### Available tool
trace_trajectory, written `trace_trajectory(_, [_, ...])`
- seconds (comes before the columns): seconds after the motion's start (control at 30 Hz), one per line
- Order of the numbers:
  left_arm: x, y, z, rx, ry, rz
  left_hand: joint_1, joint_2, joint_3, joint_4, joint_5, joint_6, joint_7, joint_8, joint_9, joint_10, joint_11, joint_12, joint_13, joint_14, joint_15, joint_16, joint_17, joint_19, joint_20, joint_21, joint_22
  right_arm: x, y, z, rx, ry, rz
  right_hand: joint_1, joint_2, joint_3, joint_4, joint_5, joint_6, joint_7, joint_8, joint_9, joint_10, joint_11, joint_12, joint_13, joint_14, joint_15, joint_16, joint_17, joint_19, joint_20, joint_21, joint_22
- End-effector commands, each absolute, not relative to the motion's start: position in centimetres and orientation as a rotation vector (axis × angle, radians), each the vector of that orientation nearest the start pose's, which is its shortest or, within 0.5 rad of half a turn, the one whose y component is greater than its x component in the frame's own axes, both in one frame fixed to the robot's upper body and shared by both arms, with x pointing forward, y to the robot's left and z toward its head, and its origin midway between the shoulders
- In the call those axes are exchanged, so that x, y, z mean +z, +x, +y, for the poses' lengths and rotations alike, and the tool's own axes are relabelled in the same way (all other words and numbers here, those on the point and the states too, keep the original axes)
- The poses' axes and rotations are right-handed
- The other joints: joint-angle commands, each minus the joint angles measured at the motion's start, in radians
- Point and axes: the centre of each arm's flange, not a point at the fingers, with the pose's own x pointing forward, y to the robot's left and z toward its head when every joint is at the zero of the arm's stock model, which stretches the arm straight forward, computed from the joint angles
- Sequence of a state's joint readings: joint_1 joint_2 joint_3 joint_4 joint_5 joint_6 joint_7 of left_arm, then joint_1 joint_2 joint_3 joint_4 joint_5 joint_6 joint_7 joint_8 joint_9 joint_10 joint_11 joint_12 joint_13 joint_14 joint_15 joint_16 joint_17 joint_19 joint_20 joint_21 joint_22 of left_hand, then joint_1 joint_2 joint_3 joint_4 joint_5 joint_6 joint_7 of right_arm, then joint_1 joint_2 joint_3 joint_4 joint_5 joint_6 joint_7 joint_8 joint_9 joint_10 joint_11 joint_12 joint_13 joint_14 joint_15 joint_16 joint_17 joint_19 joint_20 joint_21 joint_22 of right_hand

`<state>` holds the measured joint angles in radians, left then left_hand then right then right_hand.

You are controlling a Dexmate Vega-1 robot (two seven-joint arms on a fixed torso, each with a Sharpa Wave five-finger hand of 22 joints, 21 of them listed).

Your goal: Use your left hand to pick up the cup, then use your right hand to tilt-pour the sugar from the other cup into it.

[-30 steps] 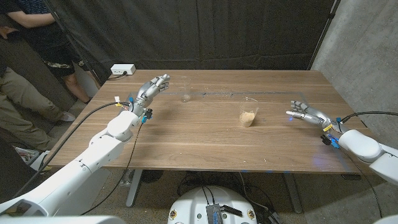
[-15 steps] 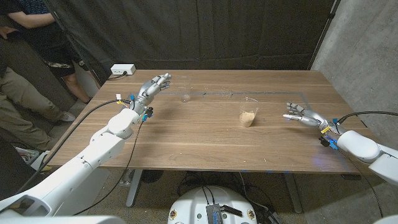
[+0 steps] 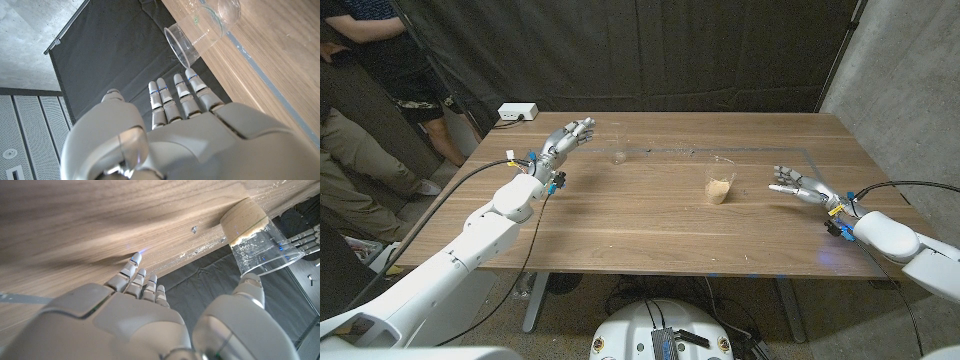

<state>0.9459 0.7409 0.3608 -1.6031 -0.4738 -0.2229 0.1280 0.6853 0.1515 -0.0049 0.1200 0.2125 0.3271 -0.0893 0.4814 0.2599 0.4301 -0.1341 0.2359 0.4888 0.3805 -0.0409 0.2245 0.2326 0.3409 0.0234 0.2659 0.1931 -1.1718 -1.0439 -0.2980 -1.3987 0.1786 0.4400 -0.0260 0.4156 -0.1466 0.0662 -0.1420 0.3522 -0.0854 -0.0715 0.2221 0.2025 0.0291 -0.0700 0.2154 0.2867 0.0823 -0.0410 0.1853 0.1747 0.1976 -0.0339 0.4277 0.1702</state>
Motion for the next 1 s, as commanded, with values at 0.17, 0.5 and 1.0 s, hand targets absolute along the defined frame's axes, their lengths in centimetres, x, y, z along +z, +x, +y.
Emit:
trace_trajectory(0.17, [0.6, 59.7, 30.5, -0.151, 0.285, -0.670, -0.002, -0.004, 0.004, 0.004, 0.004, 0.008, -0.001, 0.003, 0.003, 0.012, -0.002, 0.004, 0.006, 0.008, -0.108, 0.001, 0.000, 0.003, -0.009, -0.001, 0.005, -10.7, 55.7, -42.3, 0.131, -0.881, -0.495, 0.008, 0.011, -0.003, 0.003, 0.011, 0.015, 0.004, 0.009, 0.003, 0.015, 0.008, 0.011, 0.000, 0.004, -0.116, 0.001, 0.003, -0.012, -0.105, -0.020, 0.005])
trace_trajectory(0.5, [0.5, 59.9, 30.6, -0.159, 0.286, -0.671, -0.003, -0.004, 0.005, 0.003, 0.004, 0.008, -0.001, 0.003, 0.003, 0.013, -0.002, 0.004, 0.006, 0.008, -0.108, 0.000, 0.000, 0.003, -0.010, -0.002, 0.005, -10.6, 55.6, -41.4, 0.120, -0.866, -0.518, 0.011, 0.014, -0.003, 0.004, 0.013, 0.018, 0.004, 0.010, 0.003, 0.013, 0.003, 0.011, -0.001, 0.002, -0.116, 0.000, 0.003, -0.013, -0.103, -0.026, 0.005])
trace_trajectory(1.0, [0.2, 60.0, 31.1, -0.163, 0.279, -0.668, -0.005, -0.005, 0.007, 0.003, 0.004, 0.014, -0.002, 0.004, 0.003, 0.020, -0.003, 0.006, 0.006, 0.010, -0.113, -0.001, -0.001, 0.002, -0.011, -0.004, 0.005, -10.1, 55.9, -40.0, 0.099, -0.847, -0.548, 0.022, 0.021, -0.001, 0.003, 0.017, 0.025, 0.005, 0.011, 0.003, 0.016, 0.001, 0.014, -0.003, 0.006, -0.118, 0.001, 0.003, -0.008, -0.097, -0.033, 0.005])
